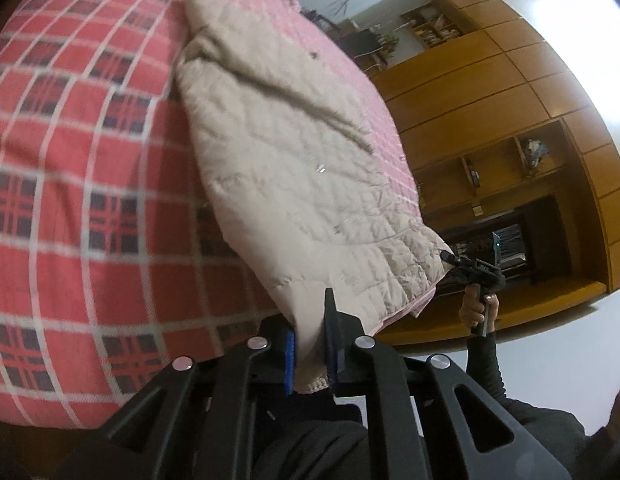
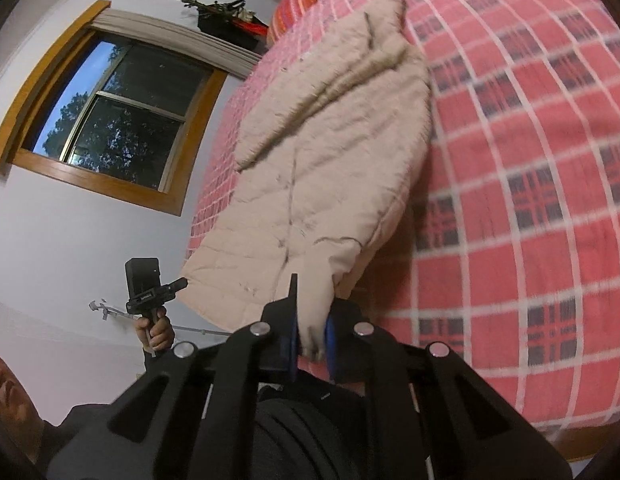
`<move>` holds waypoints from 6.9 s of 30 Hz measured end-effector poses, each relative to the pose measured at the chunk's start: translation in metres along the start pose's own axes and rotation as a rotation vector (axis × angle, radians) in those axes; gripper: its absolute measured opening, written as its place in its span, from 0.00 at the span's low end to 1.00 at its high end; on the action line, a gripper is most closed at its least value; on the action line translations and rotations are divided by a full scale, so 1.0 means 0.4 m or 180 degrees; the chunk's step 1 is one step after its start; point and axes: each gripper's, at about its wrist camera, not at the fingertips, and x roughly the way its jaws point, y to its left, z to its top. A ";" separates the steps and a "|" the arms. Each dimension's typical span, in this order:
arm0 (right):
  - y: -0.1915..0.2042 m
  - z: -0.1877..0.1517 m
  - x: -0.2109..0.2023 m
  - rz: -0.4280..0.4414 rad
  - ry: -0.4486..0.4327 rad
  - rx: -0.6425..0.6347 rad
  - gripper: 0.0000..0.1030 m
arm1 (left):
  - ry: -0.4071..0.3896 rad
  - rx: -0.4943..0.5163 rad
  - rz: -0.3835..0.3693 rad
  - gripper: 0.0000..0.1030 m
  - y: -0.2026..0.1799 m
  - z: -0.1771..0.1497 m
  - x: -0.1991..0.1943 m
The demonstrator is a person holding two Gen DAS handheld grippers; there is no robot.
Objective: Fold large clothes
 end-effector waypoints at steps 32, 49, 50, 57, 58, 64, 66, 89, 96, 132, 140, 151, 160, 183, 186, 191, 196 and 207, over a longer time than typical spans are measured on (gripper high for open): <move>0.016 0.615 0.179 -0.0522 -0.0157 0.0031 0.09 | -0.0152 -0.0307 0.0291 0.12 0.110 0.621 0.053; -0.128 0.785 0.282 -0.0423 0.0012 0.0365 0.67 | 0.0080 -0.0639 0.0245 0.48 0.247 0.738 0.130; -0.121 0.784 0.264 -0.0414 -0.0029 0.0310 0.67 | 0.0035 -0.0580 0.0304 0.61 0.238 0.736 0.118; -0.113 0.755 0.222 -0.0767 -0.0254 0.0035 0.67 | -0.0156 -0.0251 0.0798 0.69 0.206 0.722 0.100; -0.124 0.749 0.237 -0.0848 -0.0231 -0.0005 0.67 | -0.0144 -0.0232 0.0824 0.69 0.207 0.720 0.108; -0.167 0.731 0.310 -0.1018 -0.0180 -0.0124 0.65 | -0.0050 -0.0133 0.1058 0.69 0.210 0.719 0.172; -0.168 0.730 0.321 -0.1019 -0.0184 -0.0153 0.54 | -0.0093 -0.0128 0.1126 0.67 0.211 0.720 0.180; 0.156 0.833 0.130 -0.1170 -0.1310 -0.0987 0.08 | -0.1175 0.0752 0.1288 0.08 -0.065 0.887 -0.027; 0.103 0.986 0.187 -0.1364 -0.1437 -0.0939 0.08 | -0.1170 0.0470 0.1394 0.08 0.037 1.041 0.030; -0.171 1.041 0.359 -0.1198 -0.0720 -0.0245 0.48 | -0.0709 -0.0367 0.0969 0.20 0.257 1.062 0.204; -0.218 0.995 0.471 -0.1298 -0.0273 -0.0134 0.19 | -0.0246 -0.0462 0.1532 0.02 0.343 1.027 0.365; -0.063 0.839 0.378 -0.0858 -0.0422 -0.0489 0.19 | -0.0373 0.0188 0.1090 0.16 0.166 0.843 0.218; -0.113 0.789 0.506 -0.1196 -0.0161 -0.0326 0.06 | -0.0225 -0.0105 0.1116 0.02 0.272 0.736 0.261; -0.077 0.561 0.350 -0.1441 -0.0583 -0.0352 0.09 | -0.0050 0.0239 0.0770 0.26 0.205 0.581 0.238; -0.143 0.577 0.389 -0.1522 -0.0426 -0.0184 0.05 | 0.0007 0.0093 0.0690 0.25 0.233 0.589 0.253; -0.022 0.542 0.347 -0.1552 -0.0622 -0.0494 0.18 | -0.0270 0.0068 0.0555 0.56 0.242 0.606 0.086; 0.190 0.444 0.443 -0.2003 -0.0493 -0.1478 0.50 | -0.0618 -0.0415 0.0593 0.68 0.358 0.662 -0.075; 0.401 0.154 0.865 -0.3133 -0.0273 -0.3694 0.75 | -0.0203 -0.0872 0.0374 0.69 0.480 0.772 0.060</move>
